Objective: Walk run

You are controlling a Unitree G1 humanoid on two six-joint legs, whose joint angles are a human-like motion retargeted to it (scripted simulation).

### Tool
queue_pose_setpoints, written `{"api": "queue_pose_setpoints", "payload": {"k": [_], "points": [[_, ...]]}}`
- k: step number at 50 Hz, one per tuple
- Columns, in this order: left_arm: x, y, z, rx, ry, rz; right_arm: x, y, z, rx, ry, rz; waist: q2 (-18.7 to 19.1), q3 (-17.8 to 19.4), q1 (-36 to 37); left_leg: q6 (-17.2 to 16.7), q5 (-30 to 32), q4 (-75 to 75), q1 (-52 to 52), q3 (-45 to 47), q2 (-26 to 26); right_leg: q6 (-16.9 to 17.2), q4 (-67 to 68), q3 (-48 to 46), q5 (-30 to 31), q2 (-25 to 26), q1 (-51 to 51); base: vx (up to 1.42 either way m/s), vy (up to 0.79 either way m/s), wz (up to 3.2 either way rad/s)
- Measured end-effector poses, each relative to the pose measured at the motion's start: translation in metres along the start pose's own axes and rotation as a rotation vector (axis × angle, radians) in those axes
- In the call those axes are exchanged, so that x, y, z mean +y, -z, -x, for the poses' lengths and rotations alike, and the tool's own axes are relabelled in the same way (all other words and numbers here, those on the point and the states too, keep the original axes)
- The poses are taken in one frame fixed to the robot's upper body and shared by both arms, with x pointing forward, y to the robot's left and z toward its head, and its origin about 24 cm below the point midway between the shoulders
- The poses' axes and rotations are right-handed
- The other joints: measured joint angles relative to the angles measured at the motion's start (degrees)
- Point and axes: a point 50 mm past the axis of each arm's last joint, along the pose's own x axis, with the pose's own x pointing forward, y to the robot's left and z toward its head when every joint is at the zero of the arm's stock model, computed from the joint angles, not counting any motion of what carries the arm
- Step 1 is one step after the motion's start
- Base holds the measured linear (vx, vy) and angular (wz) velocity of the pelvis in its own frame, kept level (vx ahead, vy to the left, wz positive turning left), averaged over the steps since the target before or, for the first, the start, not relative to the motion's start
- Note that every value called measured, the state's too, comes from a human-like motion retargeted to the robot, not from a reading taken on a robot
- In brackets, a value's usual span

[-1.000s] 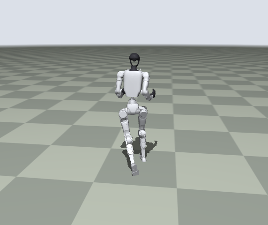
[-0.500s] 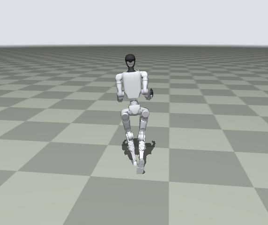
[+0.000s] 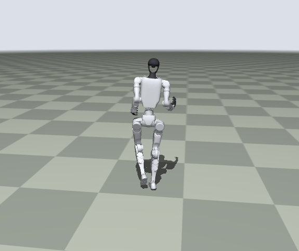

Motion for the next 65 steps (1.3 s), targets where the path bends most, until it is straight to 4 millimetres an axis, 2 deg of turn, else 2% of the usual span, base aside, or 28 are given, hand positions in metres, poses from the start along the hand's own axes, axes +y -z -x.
{"api": "queue_pose_setpoints", "payload": {"k": [5,8,9,10,12,13,15,18,20,23,27,28,30,32,33,36,39,42,45,46,48,50,52,54,55,57,60,65], "points": [[0.031,0.001,0.022,0.047,-0.057,-0.099,0.001,-0.002,0.006,0.001,-0.009,-0.021,-4.2,0.7,8.5,9.4,-7.9,-32.4,-5.8,5.8,-0.9,6.5,-7.4,-5.9,23.5,-0.9,11.7,1.40,-0.40,-0.63],[0.029,-0.011,0.006,-0.019,-0.043,-0.132,0.003,0.002,0.016,0.037,-0.009,-0.049,-6.7,3.1,11.8,3.6,-10.0,-45.1,-3.4,-0.9,-4.9,13.2,2.7,-7.1,30.7,-2.5,15.2,1.78,-0.38,-0.31],[0.027,-0.017,-0.003,-0.056,-0.039,-0.136,0.003,0.002,0.017,0.043,-0.010,-0.052,-7.6,4.3,11.4,5.8,-6.1,-44.7,-2.5,-1.1,-6.2,16.1,10.7,-5.4,30.9,-2.2,14.8,1.50,-0.38,0.54],[0.024,-0.024,-0.012,-0.097,-0.035,-0.137,0.004,0.003,0.018,0.048,-0.012,-0.053,-8.5,5.6,11.0,10.6,-0.5,-42.7,-1.8,-0.5,-7.9,19.3,19.2,-3.0,30.9,-1.9,14.2,1.36,-0.52,1.39],[0.016,-0.041,-0.033,-0.178,-0.042,-0.158,0.007,0.007,0.027,0.084,-0.029,-0.053,-11.1,4.3,4.2,16.0,-13.8,-33.0,-0.1,2.1,-11.6,22.2,32.9,-6.9,30.9,-0.8,10.5,1.93,-0.54,1.97],[0.006,-0.044,-0.040,-0.201,-0.036,-0.167,0.004,0.013,0.040,0.133,-0.028,-0.041,-10.0,3.0,3.1,14.3,-15.7,-29.2,-0.4,-6.7,-13.0,21.1,35.9,-9.4,30.9,0.4,9.5,2.19,-0.39,1.11],[0.011,-0.068,-0.073,-0.328,-0.067,-0.208,0.014,0.024,0.050,0.194,-0.030,-0.123,-4.6,2.0,-0.7,11.7,-20.0,-23.8,-0.7,-8.4,-4.3,18.7,35.3,-10.9,30.3,6.8,3.1,1.29,-0.43,0.15],[-0.022,-0.100,-0.105,-0.477,0.039,-0.178,0.000,0.031,0.073,0.275,0.032,-0.140,-2.1,0.6,1.1,9.0,-23.5,-25.7,6.9,-6.1,0.4,15.3,37.6,-9.4,16.8,6.4,-5.8,1.39,-0.54,-0.26],[-0.037,-0.122,-0.116,-0.572,0.072,-0.148,-0.010,0.032,0.086,0.313,0.058,-0.104,-1.0,0.5,0.4,7.6,-21.3,-30.1,11.9,-6.9,0.2,13.0,34.4,-9.5,10.3,3.8,-11.8,1.33,-0.44,0.24],[-0.042,-0.142,-0.117,-0.654,0.089,-0.132,-0.025,0.028,0.093,0.333,0.059,-0.018,1.6,-0.1,-4.9,3.9,-10.2,-36.9,19.6,-7.3,0.1,12.8,20.1,-10.5,7.3,-0.4,-17.9,1.47,-0.44,0.76],[-0.038,-0.149,-0.110,-0.680,0.108,-0.147,-0.029,0.021,0.083,0.292,0.044,0.041,3.6,-0.6,-10.5,-3.8,7.9,-41.9,29.0,-5.1,0.8,11.6,-2.0,-6.5,1.9,-3.2,-20.4,1.35,-0.43,0.40],[-0.033,-0.149,-0.107,-0.672,0.107,-0.155,-0.026,0.020,0.076,0.268,0.035,0.041,4.0,-0.3,-11.0,-6.0,12.0,-41.9,30.8,-5.4,0.7,10.9,-5.3,-5.7,2.1,-3.7,-20.2,1.34,-0.55,-0.20],[-0.026,-0.146,-0.103,-0.649,0.124,-0.175,-0.017,0.013,0.060,0.200,0.026,0.032,3.0,1.3,-12.7,-11.9,19.5,-37.7,33.3,-8.8,-1.5,9.9,-5.8,-5.5,11.5,-5.3,-19.5,1.30,-0.45,-0.29],[-0.016,-0.132,-0.095,-0.580,0.148,-0.216,-0.008,0.006,0.050,0.142,0.030,0.006,5.2,2.3,-10.3,-13.5,20.3,-18.2,28.1,-7.0,-0.2,2.8,3.1,-6.2,6.1,-0.9,-18.5,1.64,-0.48,-1.12],[-0.009,-0.116,-0.086,-0.511,0.158,-0.249,-0.003,0.005,0.048,0.128,0.035,-0.014,6.9,2.7,-8.5,-13.5,20.3,-8.1,26.4,-5.5,2.8,1.7,7.6,-2.9,2.3,4.7,-16.7,2.06,-0.80,-0.84],[-0.005,-0.075,-0.064,-0.346,0.165,-0.261,0.001,-0.003,0.023,0.028,0.045,-0.056,3.3,1.5,-7.4,-12.8,17.2,2.5,16.9,-9.0,-1.9,2.4,9.3,-2.5,-1.3,0.4,-12.7,1.35,-0.53,0.10],[-0.005,-0.043,-0.037,-0.218,0.121,-0.186,0.008,-0.007,0.004,-0.028,0.000,-0.039,0.5,0.8,-3.8,-5.1,6.3,3.4,7.2,-4.0,-0.7,1.6,4.3,0.5,-0.5,0.4,-5.6,1.25,-0.33,-0.75],[-0.002,-0.025,-0.012,-0.125,0.069,-0.127,0.008,-0.013,-0.005,-0.071,-0.003,0.006,-1.9,1.3,1.1,2.6,-1.9,-5.2,-1.9,0.2,0.4,2.6,-1.6,-0.8,7.2,-1.0,1.0,1.27,-0.29,-0.83],[0.009,-0.017,0.003,-0.074,0.025,-0.129,0.013,-0.013,-0.003,-0.072,-0.019,-0.021,-4.2,1.3,6.8,8.5,-5.2,-25.9,-5.1,5.4,0.2,5.6,-6.0,-2.2,18.2,-1.1,7.3,1.36,-0.38,-0.96],[0.011,-0.017,0.003,-0.071,0.021,-0.135,0.013,-0.012,-0.001,-0.062,-0.023,-0.041,-4.4,1.5,8.1,8.8,-7.0,-33.3,-4.4,3.0,-1.9,6.9,-6.8,-3.3,21.7,-0.8,9.6,1.20,-0.32,-0.63],[0.013,-0.020,0.001,-0.084,0.010,-0.145,0.015,-0.009,0.003,-0.040,-0.032,-0.080,-5.4,2.2,11.1,5.1,-10.6,-43.5,-3.9,-0.9,-4.2,9.8,-6.8,-6.1,28.0,-1.4,13.9,1.61,-0.30,-0.78],[0.012,-0.029,-0.008,-0.128,0.004,-0.161,0.015,-0.006,0.007,-0.019,-0.033,-0.114,-5.9,3.2,12.3,5.2,-8.3,-46.4,-2.2,1.8,-3.5,14.0,0.5,-5.7,30.9,-1.3,15.8,1.34,-0.28,-0.13],[0.009,-0.041,-0.022,-0.188,0.004,-0.185,0.013,-0.003,0.013,0.008,-0.033,-0.121,-8.1,4.0,9.4,15.5,-8.1,-41.4,-0.2,4.8,-7.4,20.9,17.4,-4.9,30.9,-1.3,13.2,1.61,-0.35,1.34],[0.006,-0.051,-0.037,-0.239,-0.020,-0.198,0.013,0.004,0.024,0.060,-0.052,-0.109,-9.8,3.7,4.4,15.0,-14.8,-31.6,0.1,-5.3,-14.2,23.8,33.4,-6.2,30.9,1.2,9.7,1.92,-0.39,1.64],[0.005,-0.057,-0.049,-0.279,-0.043,-0.187,0.014,0.009,0.029,0.086,-0.064,-0.103,-10.0,3.6,2.3,12.8,-16.3,-27.5,-1.6,-14.8,-18.1,23.7,39.4,-6.5,30.9,2.3,7.6,1.18,-0.34,0.81],[0.004,-0.078,-0.080,-0.396,-0.030,-0.132,0.020,0.017,0.038,0.130,-0.044,-0.140,-4.8,2.2,1.0,11.1,-19.3,-25.3,1.2,-4.7,-3.9,19.4,37.6,-9.1,30.2,5.4,1.5,1.04,-0.40,0.15],[-0.027,-0.104,-0.103,-0.509,0.079,-0.035,0.010,0.026,0.062,0.222,-0.005,-0.136,-0.8,0.2,2.4,8.1,-19.9,-29.2,8.0,-6.3,0.3,12.5,34.6,-10.5,21.2,5.0,-6.3,1.27,-0.42,-0.06],[-0.033,-0.140,-0.109,-0.654,0.131,-0.112,-0.010,0.026,0.083,0.296,-0.002,-0.057,2.9,-0.7,-3.8,3.2,-4.7,-38.8,18.7,-6.7,0.6,11.3,13.3,-12.1,9.1,-4.1,-15.2,1.17,-0.28,0.69]]}}
